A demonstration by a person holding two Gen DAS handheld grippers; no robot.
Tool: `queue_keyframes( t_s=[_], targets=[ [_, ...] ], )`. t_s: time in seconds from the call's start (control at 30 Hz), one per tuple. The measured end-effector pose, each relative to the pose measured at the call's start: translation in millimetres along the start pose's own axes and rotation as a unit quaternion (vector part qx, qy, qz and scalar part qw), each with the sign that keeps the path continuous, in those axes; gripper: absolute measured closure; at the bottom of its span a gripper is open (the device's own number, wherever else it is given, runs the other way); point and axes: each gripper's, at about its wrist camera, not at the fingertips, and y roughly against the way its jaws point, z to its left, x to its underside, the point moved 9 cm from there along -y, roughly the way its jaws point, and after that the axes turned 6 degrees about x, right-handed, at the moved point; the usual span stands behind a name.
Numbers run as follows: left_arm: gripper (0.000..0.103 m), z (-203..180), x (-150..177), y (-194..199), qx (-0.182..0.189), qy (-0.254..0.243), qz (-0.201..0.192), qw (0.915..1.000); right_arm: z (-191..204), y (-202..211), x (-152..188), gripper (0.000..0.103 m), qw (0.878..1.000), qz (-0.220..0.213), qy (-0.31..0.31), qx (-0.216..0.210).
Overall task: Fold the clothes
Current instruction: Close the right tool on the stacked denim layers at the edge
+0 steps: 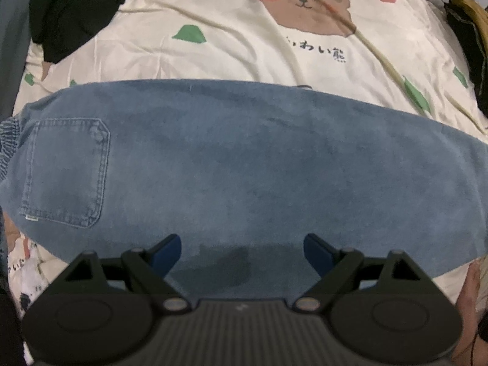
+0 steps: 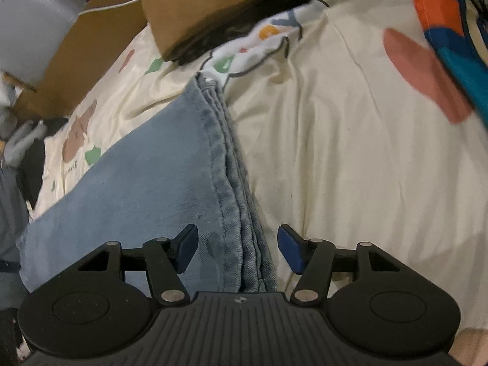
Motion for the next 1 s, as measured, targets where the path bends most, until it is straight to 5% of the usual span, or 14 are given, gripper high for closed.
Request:
queue_keyframes(
  t_s=[0.23,0.5,0.77,1.0],
  targets=[
    [0.014,-9,0,1,0.008,-0.007,-0.002,0.9999,10,4,2,0.039,0.999,0.016,0.006,-0.039],
    [0.014,-5,2,0,0.003,-0.002,0.005,1.0000,4,14,-8,0.051,0.995,0.011,-0.036,-0.094],
    [0.014,4,12,-10,-0.001,0.000,0.022,0.9998,-2,-7,-14,0.052,0.995,0.039,-0.024,-0.094],
    [0.014,14,19,-13,-0.006,0.018,0.028,0.9994,5,-11,-15,0.051,0.987,0.066,-0.025,-0.145]
  ],
)
